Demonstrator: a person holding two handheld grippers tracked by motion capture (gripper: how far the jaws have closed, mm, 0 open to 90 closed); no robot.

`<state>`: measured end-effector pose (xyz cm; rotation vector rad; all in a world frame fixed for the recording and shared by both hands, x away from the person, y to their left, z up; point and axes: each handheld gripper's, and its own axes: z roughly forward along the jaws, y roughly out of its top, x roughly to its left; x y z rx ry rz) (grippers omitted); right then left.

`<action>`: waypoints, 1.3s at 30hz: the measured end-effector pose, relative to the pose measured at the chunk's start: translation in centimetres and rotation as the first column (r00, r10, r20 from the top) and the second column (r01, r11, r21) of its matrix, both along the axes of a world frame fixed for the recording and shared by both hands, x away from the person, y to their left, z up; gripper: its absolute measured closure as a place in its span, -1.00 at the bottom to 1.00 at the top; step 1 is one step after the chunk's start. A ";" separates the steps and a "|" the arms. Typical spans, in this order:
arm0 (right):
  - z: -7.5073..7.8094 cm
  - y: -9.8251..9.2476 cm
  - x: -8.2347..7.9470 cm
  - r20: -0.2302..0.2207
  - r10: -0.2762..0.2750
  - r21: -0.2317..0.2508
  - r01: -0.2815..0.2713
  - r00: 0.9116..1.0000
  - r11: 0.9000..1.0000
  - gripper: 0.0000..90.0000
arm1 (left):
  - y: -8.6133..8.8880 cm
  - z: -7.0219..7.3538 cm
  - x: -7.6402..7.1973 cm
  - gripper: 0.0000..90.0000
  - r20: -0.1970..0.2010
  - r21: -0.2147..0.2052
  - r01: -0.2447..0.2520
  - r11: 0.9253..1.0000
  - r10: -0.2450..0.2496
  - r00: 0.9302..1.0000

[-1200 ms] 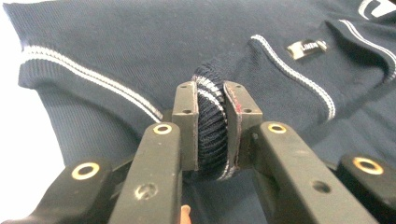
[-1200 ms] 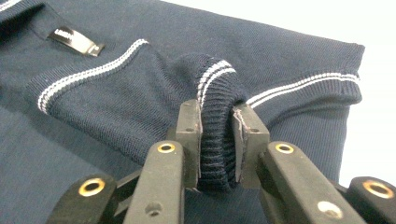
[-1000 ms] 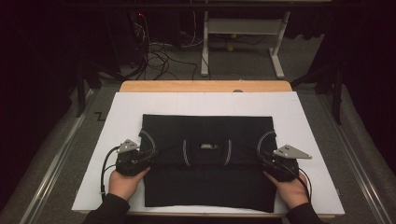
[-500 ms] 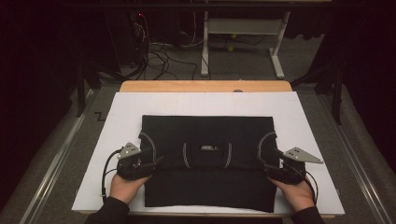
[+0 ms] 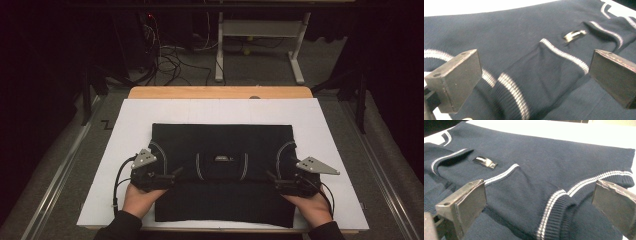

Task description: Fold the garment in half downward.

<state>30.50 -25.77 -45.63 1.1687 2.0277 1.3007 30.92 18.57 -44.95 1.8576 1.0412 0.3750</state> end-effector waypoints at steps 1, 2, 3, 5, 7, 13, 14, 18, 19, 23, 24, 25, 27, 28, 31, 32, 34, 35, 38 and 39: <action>0.0 0.2 0.1 0.002 0.001 -0.005 -0.001 1.000 1.000 -0.99 | -0.4 0.3 0.2 -1.00 0.002 -0.004 0.014 1.000 -0.014 1.000; 0.1 0.4 0.2 0.002 0.006 -0.005 -0.006 1.000 1.000 -0.97 | -0.6 0.5 0.3 -1.00 -0.001 -0.011 0.022 1.000 -0.022 1.000; 0.1 0.6 0.2 0.006 0.011 -0.003 -0.010 1.000 1.000 -0.93 | -0.8 0.7 0.5 -1.00 -0.010 -0.031 0.033 0.999 -0.034 0.999; 0.3 1.0 0.5 0.012 0.026 0.009 -0.026 1.000 1.000 -0.85 | -1.5 1.1 0.8 -0.99 -0.016 -0.043 0.051 0.998 -0.052 0.999; 0.6 1.5 0.9 0.004 0.046 -0.009 -0.046 0.999 0.999 -0.80 | -2.2 1.5 1.2 -0.93 -0.015 -0.019 0.061 0.998 -0.061 0.998; 1.6 3.0 2.9 -0.028 0.044 -0.045 -0.045 0.999 0.998 -0.58 | -4.1 2.4 3.2 -0.70 -0.053 0.023 0.030 0.999 -0.028 0.998; 1.8 3.3 3.4 -0.038 0.044 -0.053 -0.046 0.998 0.998 -0.50 | -4.5 2.4 3.7 -0.65 -0.062 0.041 0.033 0.999 -0.030 0.998; 1.6 5.0 5.2 -0.097 0.040 -0.070 -0.047 0.994 0.996 -0.16 | -5.3 1.6 6.0 -0.40 -0.133 0.085 0.027 0.996 -0.015 0.991; 1.5 5.5 5.5 -0.119 0.039 -0.075 -0.048 0.992 0.996 -0.10 | -5.5 1.0 6.7 -0.37 -0.175 0.107 0.036 0.994 -0.017 0.984; 0.7 7.6 6.3 -0.181 0.051 -0.120 -0.074 0.982 0.990 0.07 | -5.6 -0.9 7.8 -0.29 -0.249 0.172 0.054 0.984 -0.010 0.968; 0.4 8.0 6.5 -0.193 0.049 -0.136 -0.076 0.980 0.988 0.12 | -5.6 -1.1 7.9 -0.29 -0.264 0.172 0.063 0.983 -0.016 0.964; 0.1 8.1 6.7 -0.198 0.042 -0.149 -0.073 0.979 0.986 0.13 | -5.6 -1.5 8.0 -0.29 -0.288 0.164 0.079 0.983 -0.028 0.957; -0.4 8.1 7.1 -0.217 0.015 -0.170 -0.052 0.976 0.984 0.15 | -5.7 -1.9 7.8 -0.29 -0.294 0.168 0.097 0.981 -0.044 0.955; -0.8 8.0 7.3 -0.239 0.002 -0.175 -0.046 0.971 0.983 0.15 | -5.7 -1.9 7.7 -0.21 -0.289 0.171 0.098 0.980 -0.046 0.956; -1.4 7.8 7.4 -0.258 0.005 -0.165 -0.049 0.966 0.985 0.25 | -5.8 -2.1 7.3 -0.06 -0.264 0.167 0.093 0.982 -0.046 0.963; -1.4 7.7 7.3 -0.261 0.018 -0.154 -0.060 0.965 0.986 0.40 | -5.9 -2.2 7.2 0.02 -0.259 0.160 0.094 0.983 -0.051 0.965; -1.5 7.8 7.1 -0.256 0.046 -0.143 -0.085 0.966 0.986 0.58 | -6.1 -2.3 7.0 0.22 -0.249 0.149 0.103 0.983 -0.064 0.966; -1.6 7.9 7.0 -0.250 0.050 -0.141 -0.087 0.967 0.986 0.66 | -6.1 -2.3 6.9 0.31 -0.243 0.145 0.107 0.984 -0.069 0.968; -1.4 8.0 6.4 -0.219 0.073 -0.146 -0.107 0.973 0.984 0.77 | -5.7 -2.3 5.8 0.65 -0.150 0.090 0.066 0.994 -0.052 0.987; -1.3 7.9 6.1 -0.200 0.092 -0.142 -0.121 0.975 0.982 0.77 | -5.4 -2.2 5.3 0.68 -0.131 0.053 0.060 0.997 -0.053 0.990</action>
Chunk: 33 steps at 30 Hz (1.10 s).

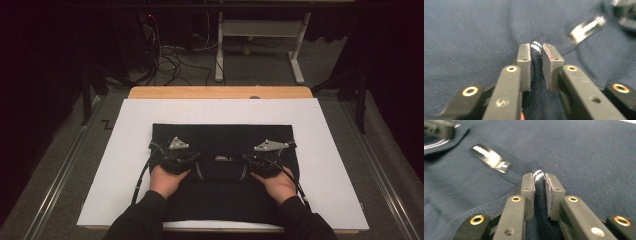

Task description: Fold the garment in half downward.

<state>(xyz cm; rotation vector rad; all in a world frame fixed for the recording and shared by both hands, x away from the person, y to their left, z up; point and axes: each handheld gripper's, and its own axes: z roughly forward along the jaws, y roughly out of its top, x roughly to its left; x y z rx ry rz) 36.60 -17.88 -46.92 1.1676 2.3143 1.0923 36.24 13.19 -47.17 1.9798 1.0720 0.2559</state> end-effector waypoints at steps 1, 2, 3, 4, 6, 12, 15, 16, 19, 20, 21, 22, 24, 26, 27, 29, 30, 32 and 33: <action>0.1 -0.2 -0.4 0.017 0.006 0.010 -0.006 1.000 1.000 0.78 | 0.2 0.0 -0.4 0.68 0.013 -0.020 -0.001 1.000 0.001 1.000; 0.3 -0.4 -0.8 0.034 0.006 0.033 -0.008 0.999 0.999 0.78 | 0.3 0.1 -0.9 0.68 0.023 -0.025 0.007 1.000 -0.006 1.000; 0.5 -0.6 -1.3 0.056 0.014 0.056 -0.017 0.998 0.998 0.78 | 0.4 0.2 -1.4 0.68 0.038 -0.024 0.013 1.000 -0.012 0.999; 0.8 -0.8 -1.8 0.080 0.019 0.070 -0.025 0.997 0.997 0.79 | 0.5 0.4 -1.9 0.68 0.055 -0.023 0.019 1.000 -0.018 0.998; 1.1 -1.1 -2.6 0.109 0.042 0.084 -0.051 0.993 0.995 0.79 | 0.7 0.6 -2.8 0.68 0.074 -0.032 0.037 0.999 -0.035 0.997; 1.3 -1.7 -4.7 0.143 0.086 0.096 -0.101 0.986 0.990 0.81 | 1.0 0.9 -4.6 0.68 0.097 -0.048 0.068 0.997 -0.063 0.993; 1.6 -2.0 -5.6 0.153 0.104 0.092 -0.119 0.983 0.989 0.80 | 1.3 1.1 -5.2 0.68 0.094 -0.057 0.082 0.995 -0.076 0.993; 1.7 -2.0 -5.9 0.153 0.110 0.092 -0.124 0.982 0.988 0.80 | 1.4 1.3 -5.5 0.67 0.096 -0.059 0.085 0.995 -0.079 0.992; 1.9 -2.1 -6.8 0.165 0.125 0.088 -0.141 0.978 0.986 0.80 | 1.5 1.4 -6.4 0.67 0.102 -0.055 0.099 0.994 -0.093 0.990; 1.9 -2.2 -7.1 0.168 0.128 0.090 -0.145 0.977 0.985 0.80 | 1.5 1.5 -6.7 0.67 0.104 -0.052 0.105 0.993 -0.099 0.990; 2.0 -2.3 -7.4 0.172 0.132 0.089 -0.149 0.976 0.985 0.80 | 1.5 1.6 -7.0 0.67 0.107 -0.053 0.110 0.993 -0.104 0.989; 2.1 -2.3 -7.8 0.175 0.135 0.089 -0.153 0.975 0.984 0.80 | 1.6 1.7 -7.4 0.67 0.110 -0.056 0.115 0.992 -0.108 0.988; 2.2 -2.4 -8.4 0.184 0.144 0.086 -0.162 0.972 0.983 0.80 | 1.7 1.9 -8.2 0.67 0.117 -0.056 0.124 0.991 -0.117 0.986; 2.2 -2.6 -9.0 0.186 0.154 0.085 -0.172 0.970 0.981 0.80 | 1.7 1.9 -8.8 0.67 0.117 -0.044 0.129 0.991 -0.123 0.985; 2.2 -2.7 -9.2 0.180 0.159 0.083 -0.176 0.971 0.981 0.80 | 1.8 1.8 -9.1 0.67 0.111 -0.048 0.128 0.991 -0.122 0.986; 2.0 -2.7 -9.7 0.173 0.170 0.074 -0.185 0.970 0.980 0.79 | 1.8 1.5 -9.7 0.67 0.098 -0.046 0.133 0.990 -0.128 0.987; 1.9 -2.7 -9.9 0.168 0.172 0.072 -0.187 0.971 0.980 0.79 | 1.8 1.4 -9.9 0.67 0.093 -0.037 0.136 0.990 -0.132 0.987; 1.7 -2.7 -10.3 0.163 0.180 0.058 -0.191 0.970 0.980 0.79 | 1.7 1.2 -10.4 0.67 0.084 -0.031 0.140 0.990 -0.137 0.987; 1.6 -2.7 -10.4 0.160 0.185 0.056 -0.196 0.970 0.979 0.79 | 1.7 1.1 -10.6 0.67 0.081 -0.024 0.141 0.990 -0.139 0.987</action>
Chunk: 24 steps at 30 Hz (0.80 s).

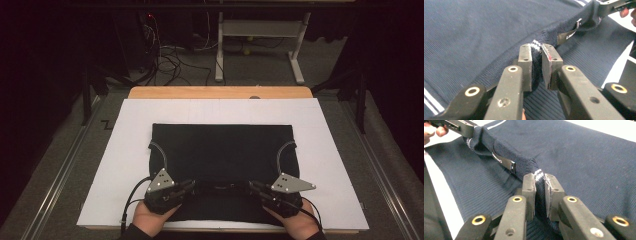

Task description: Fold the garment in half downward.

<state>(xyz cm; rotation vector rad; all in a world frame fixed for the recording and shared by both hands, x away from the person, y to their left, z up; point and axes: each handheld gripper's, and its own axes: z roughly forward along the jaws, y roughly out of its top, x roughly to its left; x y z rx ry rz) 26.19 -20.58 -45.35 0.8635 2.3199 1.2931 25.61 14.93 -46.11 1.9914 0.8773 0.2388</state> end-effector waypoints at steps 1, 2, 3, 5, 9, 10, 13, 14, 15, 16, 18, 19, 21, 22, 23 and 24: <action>-0.1 0.0 -0.2 -0.001 0.004 -0.009 -0.004 1.000 1.000 0.80 | 0.0 -0.2 -0.3 0.67 -0.006 0.011 0.004 1.000 -0.004 1.000; -0.2 0.0 -0.4 -0.002 0.008 -0.020 -0.008 1.000 1.000 0.79 | 0.0 -0.3 -0.4 0.67 -0.010 0.015 0.008 1.000 -0.008 1.000; -0.2 0.0 -0.5 -0.003 0.011 -0.022 -0.011 1.000 1.000 0.79 | 0.1 -0.6 -0.6 0.67 -0.020 0.021 0.014 1.000 -0.013 1.000; -0.4 0.0 -0.9 -0.008 0.017 -0.026 -0.018 1.000 1.000 0.79 | 0.1 -0.9 -1.0 0.67 -0.032 0.025 0.021 0.999 -0.020 0.999; -0.7 -0.2 -1.5 -0.026 0.025 -0.026 -0.025 0.999 0.999 0.78 | 0.0 -1.2 -1.8 0.64 -0.040 0.032 0.034 0.999 -0.033 0.999; -0.7 -0.3 -1.6 -0.028 0.028 -0.027 -0.029 0.999 0.999 0.78 | 0.1 -1.2 -1.9 0.62 -0.043 0.025 0.032 0.999 -0.031 0.999; -0.8 -0.4 -2.0 -0.038 0.035 -0.017 -0.036 0.999 0.999 0.74 | 0.3 -1.1 -2.2 0.57 -0.045 0.006 0.034 0.999 -0.033 0.998; -0.8 -0.5 -2.2 -0.041 0.041 -0.011 -0.041 0.998 0.999 0.71 | 0.3 -1.0 -2.3 0.54 -0.042 0.000 0.031 1.000 -0.031 0.999; -0.7 -0.5 -2.4 -0.037 0.045 -0.003 -0.045 0.998 0.999 0.68 | 0.4 -0.9 -2.5 0.51 -0.031 -0.013 0.023 1.000 -0.023 0.999; -0.6 -0.6 -2.6 -0.027 0.046 0.009 -0.046 0.999 0.999 0.65 | 0.4 -0.8 -2.6 0.41 -0.019 -0.023 0.019 1.000 -0.019 1.000; -0.4 -0.9 -2.8 -0.011 0.042 0.031 -0.042 0.999 0.999 0.58 | 0.5 -0.4 -3.0 0.23 0.016 -0.036 0.002 0.999 -0.002 1.000; -0.3 -1.0 -2.9 -0.007 0.039 0.038 -0.039 0.999 0.999 0.56 | 0.6 -0.3 -3.0 0.18 0.026 -0.038 -0.006 0.999 0.007 1.000; -0.1 -1.4 -2.8 0.001 0.025 0.056 -0.025 1.000 0.998 0.51 | 0.8 -0.3 -2.9 0.07 0.027 -0.049 -0.022 0.999 0.023 0.999; 0.0 -1.5 -2.8 0.006 0.014 0.059 -0.015 1.000 0.998 0.47 | 1.0 -0.3 -2.8 0.02 0.023 -0.053 -0.029 0.998 0.030 0.999; 0.1 -1.7 -2.7 0.008 0.003 0.064 -0.004 1.000 0.998 0.43 | 1.2 -0.4 -2.6 -0.03 0.018 -0.054 -0.036 0.998 0.037 0.999; 0.1 -2.0 -2.6 0.013 -0.012 0.069 0.011 1.000 0.998 0.37 | 1.3 -0.4 -2.5 -0.07 0.013 -0.058 -0.039 0.998 0.040 0.999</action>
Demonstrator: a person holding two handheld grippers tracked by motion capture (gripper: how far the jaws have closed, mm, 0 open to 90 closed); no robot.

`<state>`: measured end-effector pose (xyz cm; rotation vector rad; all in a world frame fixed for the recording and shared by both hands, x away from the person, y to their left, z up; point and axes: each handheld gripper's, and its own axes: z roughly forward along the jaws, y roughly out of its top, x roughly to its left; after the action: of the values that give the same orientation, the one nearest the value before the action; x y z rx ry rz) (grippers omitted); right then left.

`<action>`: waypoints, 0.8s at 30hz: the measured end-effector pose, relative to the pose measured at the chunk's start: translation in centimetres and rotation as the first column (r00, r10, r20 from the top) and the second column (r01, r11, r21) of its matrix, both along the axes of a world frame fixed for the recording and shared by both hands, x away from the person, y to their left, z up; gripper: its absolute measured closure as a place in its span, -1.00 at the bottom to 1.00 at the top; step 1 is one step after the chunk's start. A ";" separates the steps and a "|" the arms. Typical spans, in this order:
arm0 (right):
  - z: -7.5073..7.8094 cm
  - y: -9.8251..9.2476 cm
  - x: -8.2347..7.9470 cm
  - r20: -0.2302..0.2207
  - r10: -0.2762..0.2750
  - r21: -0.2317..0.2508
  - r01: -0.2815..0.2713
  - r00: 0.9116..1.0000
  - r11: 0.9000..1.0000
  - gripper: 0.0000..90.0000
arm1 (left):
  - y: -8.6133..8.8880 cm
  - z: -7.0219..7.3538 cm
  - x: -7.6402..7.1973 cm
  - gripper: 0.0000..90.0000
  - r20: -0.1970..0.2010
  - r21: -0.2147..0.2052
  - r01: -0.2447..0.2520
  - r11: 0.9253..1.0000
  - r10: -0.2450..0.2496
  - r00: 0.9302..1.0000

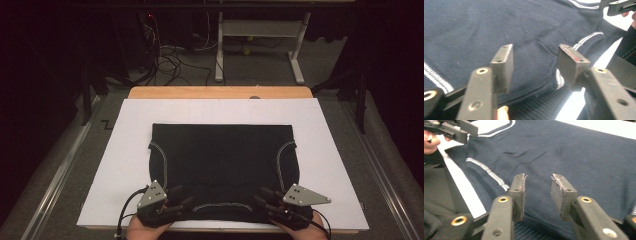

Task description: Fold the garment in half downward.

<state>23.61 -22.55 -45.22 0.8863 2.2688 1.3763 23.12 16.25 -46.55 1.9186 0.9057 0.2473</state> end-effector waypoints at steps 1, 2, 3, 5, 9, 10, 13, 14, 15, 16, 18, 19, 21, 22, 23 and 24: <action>0.0 -0.2 0.1 0.004 -0.014 0.002 0.014 1.000 1.000 0.34 | 0.2 0.0 0.1 -0.09 -0.004 -0.002 -0.004 1.000 0.004 1.000; 0.0 -0.5 0.3 0.008 -0.033 0.006 0.033 0.999 0.999 0.29 | 0.3 -0.1 0.2 -0.11 -0.003 0.001 -0.009 1.000 0.009 1.000; 0.1 -0.8 0.4 0.011 -0.056 0.004 0.056 0.998 0.998 0.24 | 0.6 -0.1 0.3 -0.13 0.003 0.002 -0.022 1.000 0.022 1.000; 0.0 -1.6 0.8 0.007 -0.102 0.004 0.102 0.995 0.995 0.15 | 1.0 0.0 0.5 -0.16 0.008 -0.001 -0.034 0.999 0.034 0.999; -0.2 -3.0 1.4 -0.004 -0.168 0.012 0.168 0.986 0.986 0.02 | 2.0 0.0 1.0 -0.23 0.022 -0.001 -0.060 0.998 0.060 0.998; -0.3 -3.4 1.5 -0.005 -0.182 0.012 0.182 0.983 0.983 -0.02 | 2.2 0.0 1.1 -0.25 0.025 -0.002 -0.063 0.998 0.063 0.998; -0.4 -3.9 1.7 -0.006 -0.208 0.016 0.208 0.978 0.978 -0.13 | 3.0 0.0 1.4 -0.27 0.035 -0.023 -0.060 0.998 0.061 0.998; -0.5 -4.1 1.8 -0.004 -0.218 0.016 0.218 0.976 0.976 -0.21 | 3.2 0.0 1.6 -0.31 0.038 -0.031 -0.057 0.998 0.059 0.998; -0.5 -4.3 2.0 0.000 -0.231 0.018 0.231 0.973 0.973 -0.28 | 3.4 0.0 1.7 -0.35 0.039 -0.032 -0.061 0.998 0.063 0.997; -0.6 -4.5 2.1 0.000 -0.240 0.021 0.240 0.971 0.971 -0.35 | 3.6 0.0 1.8 -0.38 0.043 -0.030 -0.064 0.998 0.065 0.997; -0.7 -4.9 2.4 -0.006 -0.258 0.028 0.258 0.966 0.966 -0.50 | 3.9 0.0 2.0 -0.47 0.057 -0.014 -0.083 0.996 0.084 0.995; -0.8 -5.1 2.6 -0.010 -0.269 0.032 0.269 0.963 0.963 -0.56 | 4.2 0.0 2.2 -0.50 0.058 -0.013 -0.095 0.995 0.095 0.994; -0.9 -5.5 2.8 -0.011 -0.286 0.033 0.287 0.958 0.957 -0.61 | 4.8 0.0 2.5 -0.51 0.056 -0.037 -0.106 0.994 0.108 0.993; -0.9 -5.7 2.9 -0.004 -0.291 0.031 0.291 0.957 0.956 -0.61 | 5.0 0.0 2.7 -0.51 0.060 -0.038 -0.111 0.993 0.113 0.992; -0.9 -5.8 2.9 0.001 -0.294 0.029 0.294 0.956 0.955 -0.61 | 5.3 0.1 2.8 -0.51 0.067 -0.038 -0.119 0.992 0.121 0.990; -0.9 -5.9 2.9 0.003 -0.300 0.027 0.299 0.954 0.954 -0.62 | 5.5 0.2 3.0 -0.51 0.069 -0.042 -0.125 0.991 0.127 0.989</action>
<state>26.55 -28.48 -46.16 1.1761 2.0117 1.2704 26.08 21.74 -46.38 1.8086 0.9785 0.3686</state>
